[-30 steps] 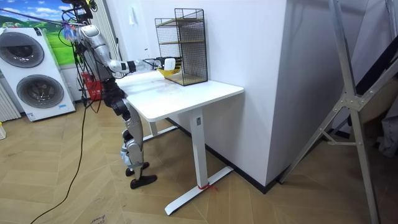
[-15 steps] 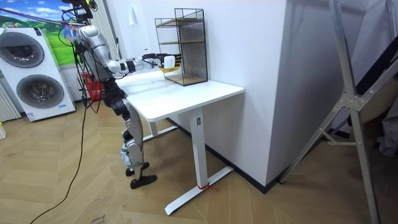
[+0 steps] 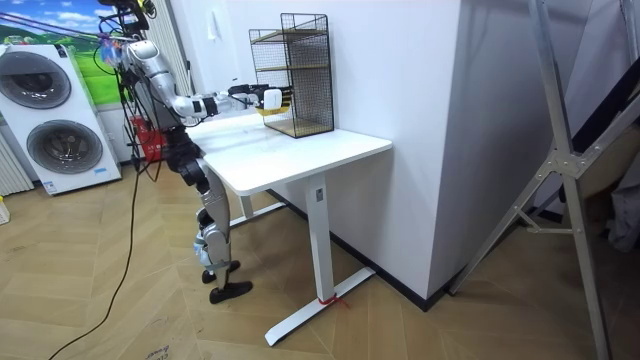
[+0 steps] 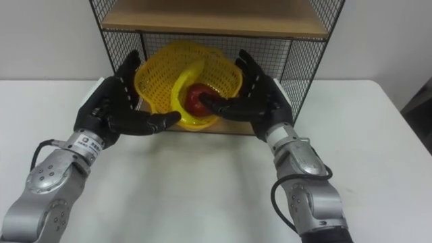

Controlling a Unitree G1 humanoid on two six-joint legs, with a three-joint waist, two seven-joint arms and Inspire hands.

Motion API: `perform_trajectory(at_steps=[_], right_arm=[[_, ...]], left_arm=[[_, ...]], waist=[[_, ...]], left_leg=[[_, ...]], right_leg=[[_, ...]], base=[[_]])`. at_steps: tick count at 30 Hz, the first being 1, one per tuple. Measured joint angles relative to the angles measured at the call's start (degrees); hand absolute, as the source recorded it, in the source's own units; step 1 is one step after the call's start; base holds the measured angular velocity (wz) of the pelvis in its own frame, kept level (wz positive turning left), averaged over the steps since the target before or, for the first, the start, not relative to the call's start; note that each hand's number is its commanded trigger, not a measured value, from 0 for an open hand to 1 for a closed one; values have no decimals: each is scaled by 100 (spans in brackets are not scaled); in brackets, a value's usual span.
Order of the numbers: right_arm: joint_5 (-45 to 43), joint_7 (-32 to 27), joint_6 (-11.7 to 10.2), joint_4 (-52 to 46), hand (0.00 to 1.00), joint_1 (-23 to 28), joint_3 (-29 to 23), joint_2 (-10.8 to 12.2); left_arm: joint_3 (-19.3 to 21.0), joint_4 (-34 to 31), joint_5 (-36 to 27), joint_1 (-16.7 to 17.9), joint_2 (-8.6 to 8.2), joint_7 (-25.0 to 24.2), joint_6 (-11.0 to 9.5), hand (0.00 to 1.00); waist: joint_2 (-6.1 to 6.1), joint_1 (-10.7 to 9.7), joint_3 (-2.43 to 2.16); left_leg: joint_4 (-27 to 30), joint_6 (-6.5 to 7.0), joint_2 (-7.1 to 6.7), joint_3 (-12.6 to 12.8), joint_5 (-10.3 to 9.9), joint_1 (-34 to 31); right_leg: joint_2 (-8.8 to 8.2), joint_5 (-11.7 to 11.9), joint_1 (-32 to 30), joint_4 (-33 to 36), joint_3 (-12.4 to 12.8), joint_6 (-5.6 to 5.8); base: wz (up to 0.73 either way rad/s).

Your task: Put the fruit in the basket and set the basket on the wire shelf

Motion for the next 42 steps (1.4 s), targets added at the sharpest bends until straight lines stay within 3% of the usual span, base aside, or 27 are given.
perform_trajectory(at_steps=[18, 34, 39, 42], right_arm=[[18, -8, 0, -41, 0, 307, -58, -24], [166, -20, 3, -39, 0, 302, -107, -34], [203, -213, 10, 41, 0, 157, -108, -19], [168, -412, 19, 46, 0, 1, -76, 25]], left_arm=[[9, -58, -28, 0, -8, -352, 0, 0], [-13, -153, 9, 57, 6, -302, -3, 0], [-79, 116, 8, 127, -81, -128, -1, 0], [-94, 455, 3, 54, -233, 207, 19, 0]], waist=[[-24, 4, -15], [17, 18, 14], [33, 5, 34], [9, -5, 52]], left_leg=[[-4, 0, -2, 6, 0, 25], [-29, -2, -2, 28, 1, 27], [-27, -4, -2, 26, 3, 37], [-27, -6, -2, 26, 5, 46]], right_leg=[[-7, -24, -16, -9, 3, 3], [-1, -22, -7, 4, 39, 3], [15, -17, 7, 1, 84, 7], [14, -17, 12, -1, 71, 7]], base=[[0], [0], [0], [0]])
